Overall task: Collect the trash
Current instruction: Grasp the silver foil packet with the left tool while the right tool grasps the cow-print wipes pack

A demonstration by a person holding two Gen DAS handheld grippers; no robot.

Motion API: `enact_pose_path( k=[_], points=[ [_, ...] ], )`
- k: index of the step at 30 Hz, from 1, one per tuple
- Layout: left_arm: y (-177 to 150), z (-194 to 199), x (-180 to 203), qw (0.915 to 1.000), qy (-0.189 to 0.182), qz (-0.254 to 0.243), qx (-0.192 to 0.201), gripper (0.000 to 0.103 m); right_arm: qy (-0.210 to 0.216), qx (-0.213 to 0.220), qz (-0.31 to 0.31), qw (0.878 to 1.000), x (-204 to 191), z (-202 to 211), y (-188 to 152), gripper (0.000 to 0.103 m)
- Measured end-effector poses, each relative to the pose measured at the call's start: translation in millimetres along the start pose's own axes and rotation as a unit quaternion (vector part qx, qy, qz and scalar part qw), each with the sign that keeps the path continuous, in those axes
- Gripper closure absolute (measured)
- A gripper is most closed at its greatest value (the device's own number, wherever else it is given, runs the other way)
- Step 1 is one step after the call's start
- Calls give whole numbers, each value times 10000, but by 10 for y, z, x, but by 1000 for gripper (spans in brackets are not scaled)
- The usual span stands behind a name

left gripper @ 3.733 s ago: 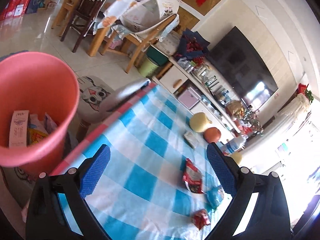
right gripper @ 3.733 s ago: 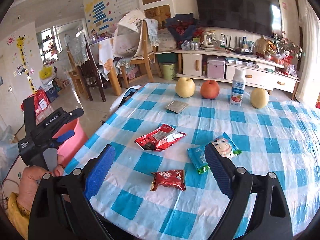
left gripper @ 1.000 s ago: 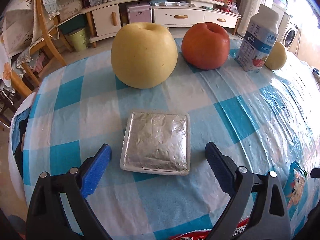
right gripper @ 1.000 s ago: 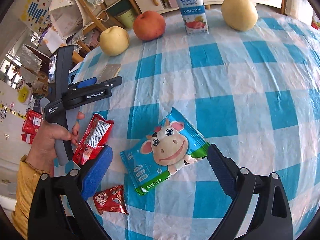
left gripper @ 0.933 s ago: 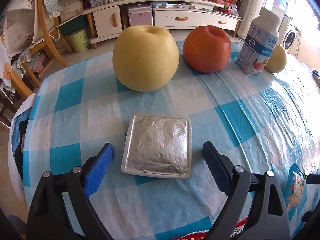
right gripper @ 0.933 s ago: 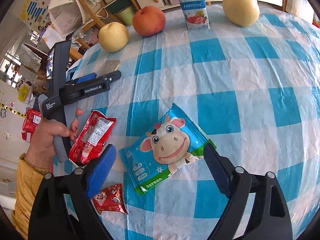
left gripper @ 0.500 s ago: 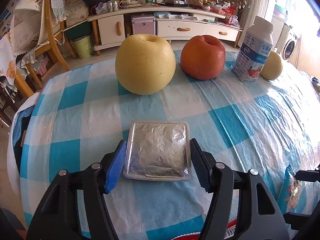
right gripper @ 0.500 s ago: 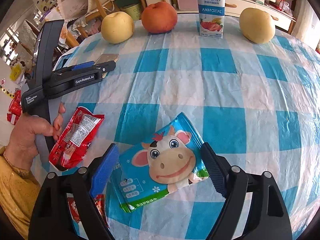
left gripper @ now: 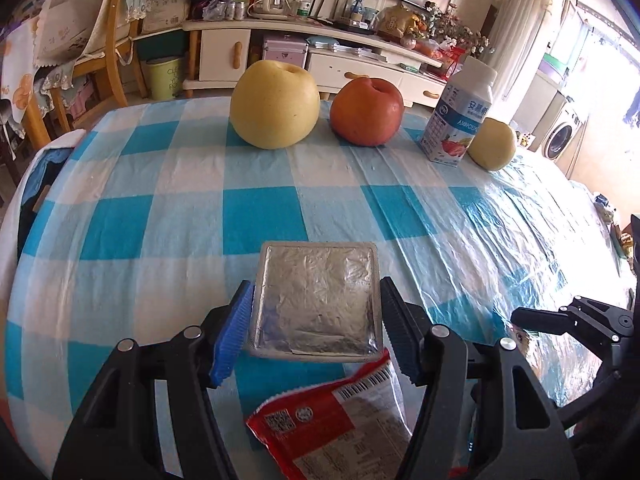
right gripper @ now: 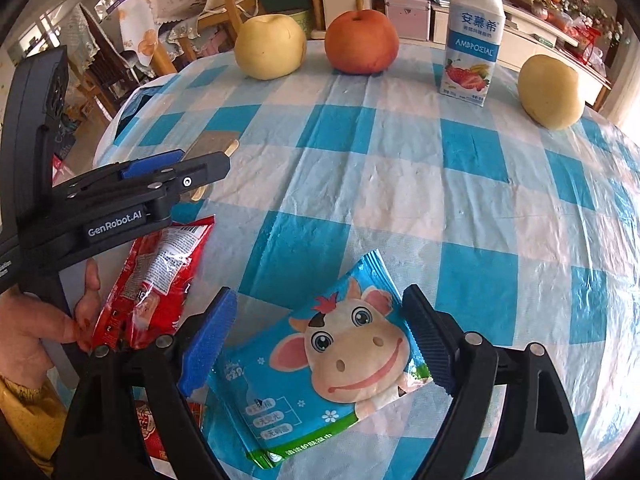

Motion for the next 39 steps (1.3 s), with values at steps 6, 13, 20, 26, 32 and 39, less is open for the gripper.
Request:
enact_pose_path(
  k=[6,13,20,26,32,39],
  points=[
    [-203,129,-19,9990,-230,376,97,39,259,-75,482,9985,-62,-8,-10,28],
    [-340,545,-169,9940,-219,887,600,39,166,32,82,9998,185,148,20,15],
    [-561,1024,-257,9875,4,1136,1093,39,334,-360,-463,9977,114,99,-117,15],
    [-791,1360,-228,9830,11,1218,1376,39,-27,-245,-86,9997,-176,101,-147,30],
    [-935,1611,-183,9805,-81,1195,1559,39,-685,-165,534,9961,-410,0,-189,55],
    [-1146,1801,-164,9776,-290,1265,1658,39,-1237,-76,775,9893,-509,-28,-261,48]
  ],
)
Point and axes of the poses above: each gripper's, at about its wrist camera, not at the fingertips, and z roughly against the way its jaws point, x to its right, y to its top, the point moved 6 cm from there along -z, roughly the way its jaws point, and after that the axes turned 9 degrees about -x, right-handed, at the moved point
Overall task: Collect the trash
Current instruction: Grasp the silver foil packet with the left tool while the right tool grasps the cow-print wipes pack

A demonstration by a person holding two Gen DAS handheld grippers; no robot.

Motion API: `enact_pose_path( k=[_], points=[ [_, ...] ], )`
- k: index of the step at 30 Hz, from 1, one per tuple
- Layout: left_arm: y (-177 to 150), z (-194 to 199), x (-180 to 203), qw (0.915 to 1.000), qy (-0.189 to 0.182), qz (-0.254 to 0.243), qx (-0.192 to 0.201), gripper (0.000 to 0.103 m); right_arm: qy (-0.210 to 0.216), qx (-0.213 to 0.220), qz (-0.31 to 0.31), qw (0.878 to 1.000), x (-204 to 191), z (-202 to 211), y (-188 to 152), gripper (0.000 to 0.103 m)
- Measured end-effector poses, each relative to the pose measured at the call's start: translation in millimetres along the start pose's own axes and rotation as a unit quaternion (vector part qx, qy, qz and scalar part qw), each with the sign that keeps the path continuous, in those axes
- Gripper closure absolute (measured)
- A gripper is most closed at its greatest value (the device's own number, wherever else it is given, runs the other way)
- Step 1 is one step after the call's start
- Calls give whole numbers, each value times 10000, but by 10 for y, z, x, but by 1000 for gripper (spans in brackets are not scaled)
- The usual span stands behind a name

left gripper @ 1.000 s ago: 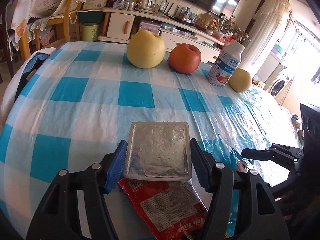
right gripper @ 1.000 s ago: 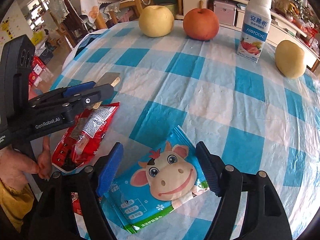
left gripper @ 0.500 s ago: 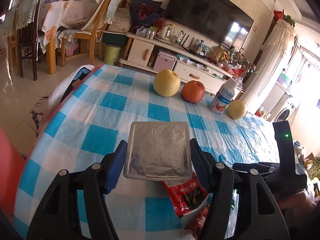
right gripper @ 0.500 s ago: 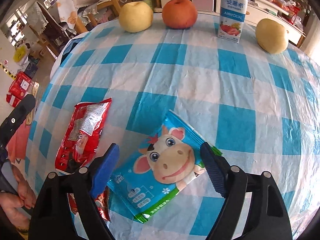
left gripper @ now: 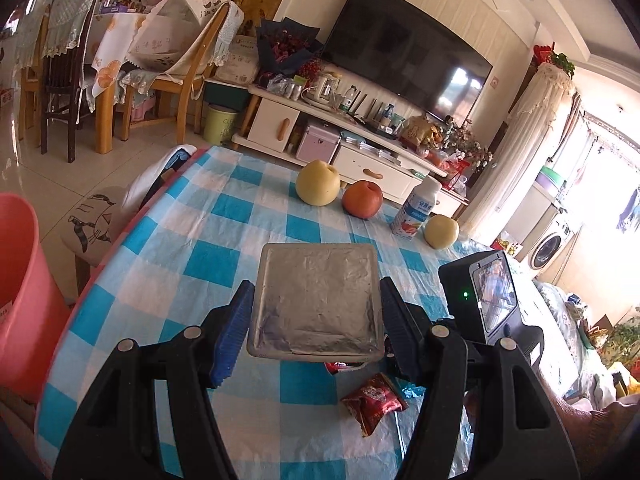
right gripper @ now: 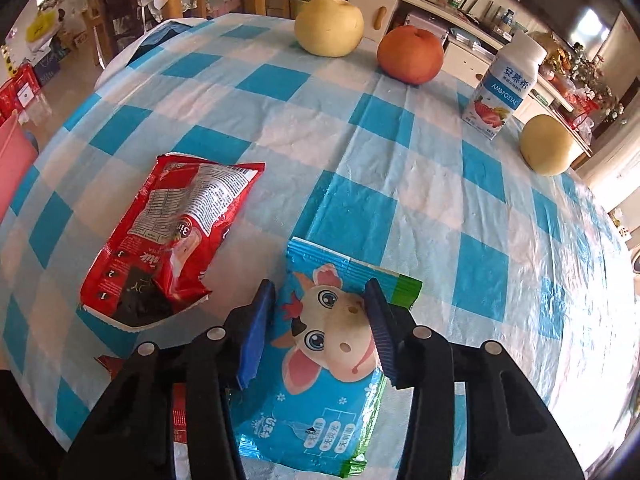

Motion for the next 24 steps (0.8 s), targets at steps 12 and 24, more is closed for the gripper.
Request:
enact_pose_path(
  k=[12,24],
  points=[
    [51,-93,-92,9997,-110,234,-19,39,661,36,-258,9975,206,-88,-127,16],
    [-12,-234,-115,9998,0,125,-180,39,721,186,157,9971,104,7,-118,54]
  ],
)
Point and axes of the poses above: each gripper's, at about its wrist camera, not at the fingertips, and z roughly against the way its jaws point, x to its right, y to its top, the point moved 6 cm from there along -z, roughly the way its jaws point, and after that the axes turned 9 degrees about -x, right-handed, at the moved point
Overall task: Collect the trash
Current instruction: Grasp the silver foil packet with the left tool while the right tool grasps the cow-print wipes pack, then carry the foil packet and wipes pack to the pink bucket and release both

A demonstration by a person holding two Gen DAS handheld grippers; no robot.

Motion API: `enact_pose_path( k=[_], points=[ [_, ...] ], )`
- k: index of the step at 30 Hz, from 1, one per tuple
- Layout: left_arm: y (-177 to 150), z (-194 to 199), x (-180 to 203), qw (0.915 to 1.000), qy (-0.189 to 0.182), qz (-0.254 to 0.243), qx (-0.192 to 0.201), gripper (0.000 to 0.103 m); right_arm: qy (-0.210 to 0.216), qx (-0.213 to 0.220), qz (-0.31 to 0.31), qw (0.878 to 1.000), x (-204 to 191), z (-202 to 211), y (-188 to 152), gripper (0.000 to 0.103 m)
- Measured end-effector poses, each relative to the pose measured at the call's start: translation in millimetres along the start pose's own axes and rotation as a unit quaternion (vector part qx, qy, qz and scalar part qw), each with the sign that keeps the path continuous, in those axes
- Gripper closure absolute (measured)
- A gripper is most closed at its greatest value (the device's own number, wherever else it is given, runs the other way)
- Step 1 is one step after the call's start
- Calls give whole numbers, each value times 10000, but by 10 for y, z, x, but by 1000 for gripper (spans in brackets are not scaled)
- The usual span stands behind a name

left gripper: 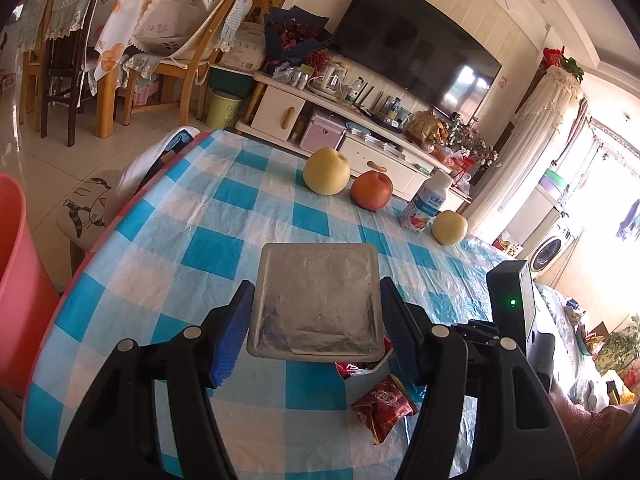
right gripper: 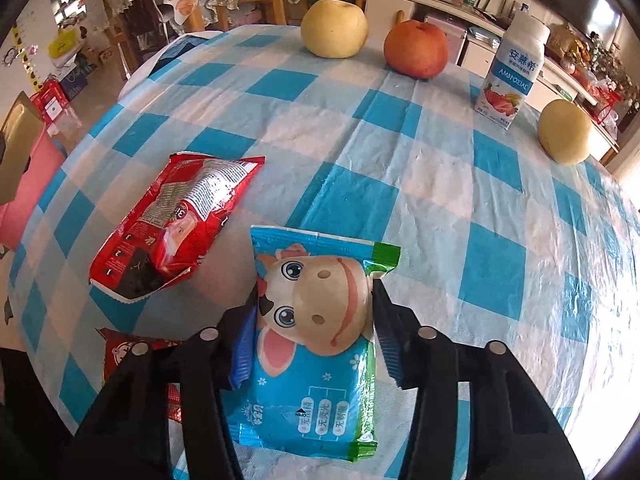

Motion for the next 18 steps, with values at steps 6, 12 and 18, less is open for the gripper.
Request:
enact_pose_path(
  k=[6,12,18],
  points=[
    [-15,-15,-25,10000,4,25,-8,39,89,-60,-7,9999,20,34,6,64],
    [-17,19,-62,10000,-19,75,24,39,65,-9,-94,9999,64,102,10,66],
    [16,140,-127,9997,-42,171,172,39,150,304,-198,9992,19,358,105,66]
  ],
)
Point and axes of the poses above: each gripper's, at about its wrist camera, not at the fingertips, and z roughly against the way its jaws point, x to its right, y to its top, the point moved 6 cm from there along -z, roughly the way its jaws point, and after that the axes turned 9 degrees about -x, right-handed, at the moved point
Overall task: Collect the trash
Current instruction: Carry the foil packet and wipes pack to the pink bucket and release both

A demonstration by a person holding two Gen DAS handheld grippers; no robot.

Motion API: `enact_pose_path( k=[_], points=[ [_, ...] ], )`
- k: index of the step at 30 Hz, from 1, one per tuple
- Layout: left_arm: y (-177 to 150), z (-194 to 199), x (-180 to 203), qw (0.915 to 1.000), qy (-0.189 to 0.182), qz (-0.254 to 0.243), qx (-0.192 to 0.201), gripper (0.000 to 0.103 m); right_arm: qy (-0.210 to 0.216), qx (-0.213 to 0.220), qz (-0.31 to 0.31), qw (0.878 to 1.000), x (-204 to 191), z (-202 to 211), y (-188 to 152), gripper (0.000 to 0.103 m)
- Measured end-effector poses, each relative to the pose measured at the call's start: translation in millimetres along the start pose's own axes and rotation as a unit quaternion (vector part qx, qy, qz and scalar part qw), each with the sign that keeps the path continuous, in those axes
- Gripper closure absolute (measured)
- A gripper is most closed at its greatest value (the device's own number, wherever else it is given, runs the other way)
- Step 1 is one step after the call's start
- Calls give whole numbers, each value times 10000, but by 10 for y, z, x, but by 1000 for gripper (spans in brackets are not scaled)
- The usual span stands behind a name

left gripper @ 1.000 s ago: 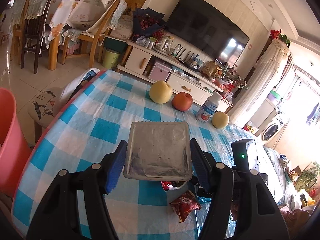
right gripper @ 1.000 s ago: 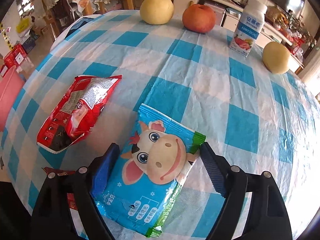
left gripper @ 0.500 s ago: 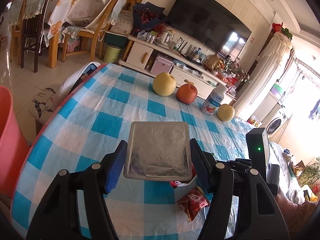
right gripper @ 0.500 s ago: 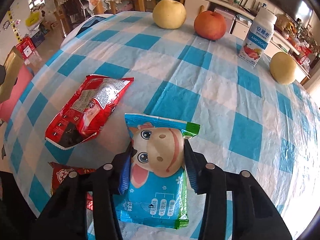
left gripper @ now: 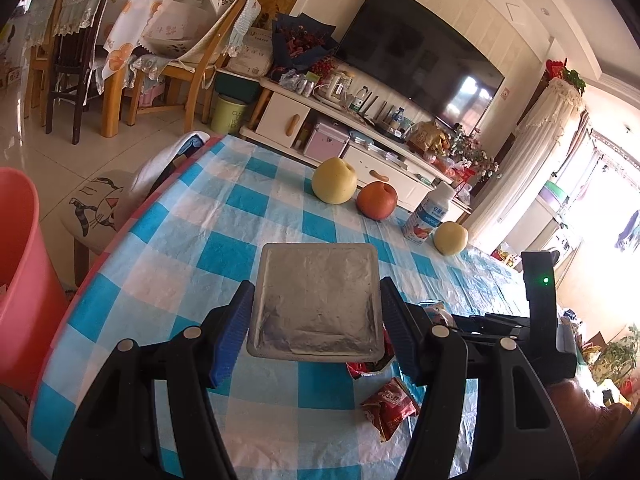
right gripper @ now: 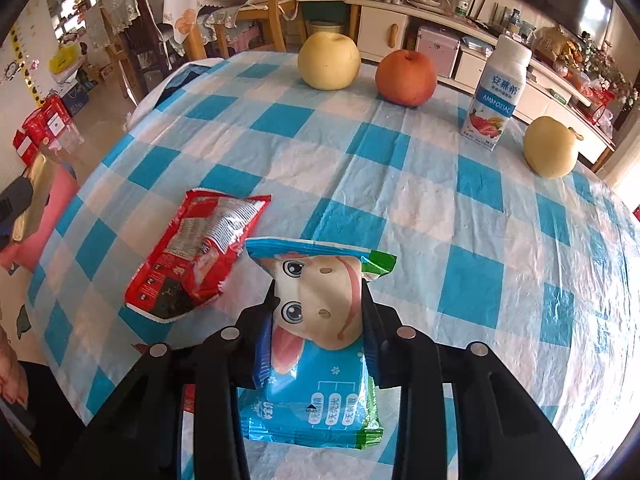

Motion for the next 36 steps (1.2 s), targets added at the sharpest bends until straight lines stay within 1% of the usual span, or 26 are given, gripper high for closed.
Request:
enact_pose_path(
  k=[5,12,16,18,21,24,25,27,29,30,31,33,35,36],
  points=[
    [60,151,-97,9996,108,84,231,39,233,330,1,9992,-197,274,130,66],
    [163,419,-359,9958,346,472,704,39,640,686,219,9953,-663,597,324,66],
    [222,610,-608,9881,706,856,1068,39,948,845,314,9914,-969,762,459,66],
    [240,681,-734,9839,802,1078,1182,39,1066,934,435,9889,-1169,859,535,66],
    [254,802,-872,9764,1135,1232,1361,39,1214,1034,697,9847,-1531,963,641,66],
    [266,977,-1077,9639,1503,1465,1637,39,1415,1006,947,9803,-1921,976,728,66],
    [265,1051,-1174,9583,1618,1594,1734,39,1463,974,1036,9790,-2052,967,750,66],
    [264,1149,-1343,9491,1732,1860,1863,39,1532,935,1262,9756,-2369,934,799,66],
    [239,1251,-1552,9378,1880,2172,1951,39,1681,877,1403,9718,-2656,878,859,66],
    [217,1304,-1672,9305,1942,2377,1998,39,1754,867,1444,9700,-2786,850,894,66],
    [198,1350,-1768,9245,1975,2549,2032,39,1836,869,1482,9679,-2932,821,937,66],
    [131,1423,-1979,9097,2003,2976,2094,39,2054,842,1528,9630,-3205,757,1005,66],
    [78,1447,-2127,8998,1995,3269,2089,39,2218,798,1621,9582,-3496,687,1083,66],
    [62,1445,-2187,8969,2013,3356,2059,39,2238,798,1682,9567,-3612,655,1115,66]
  ],
)
Point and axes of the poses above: each gripper's, at about its wrist camera, not at the fingertips, and z roughly against the way its jaws point, x to its right, y to its top, the point moved 6 cm from there along -z, roughly the way its jaws point, and after that the axes turned 9 degrees about -x, right-handed, at the moved point
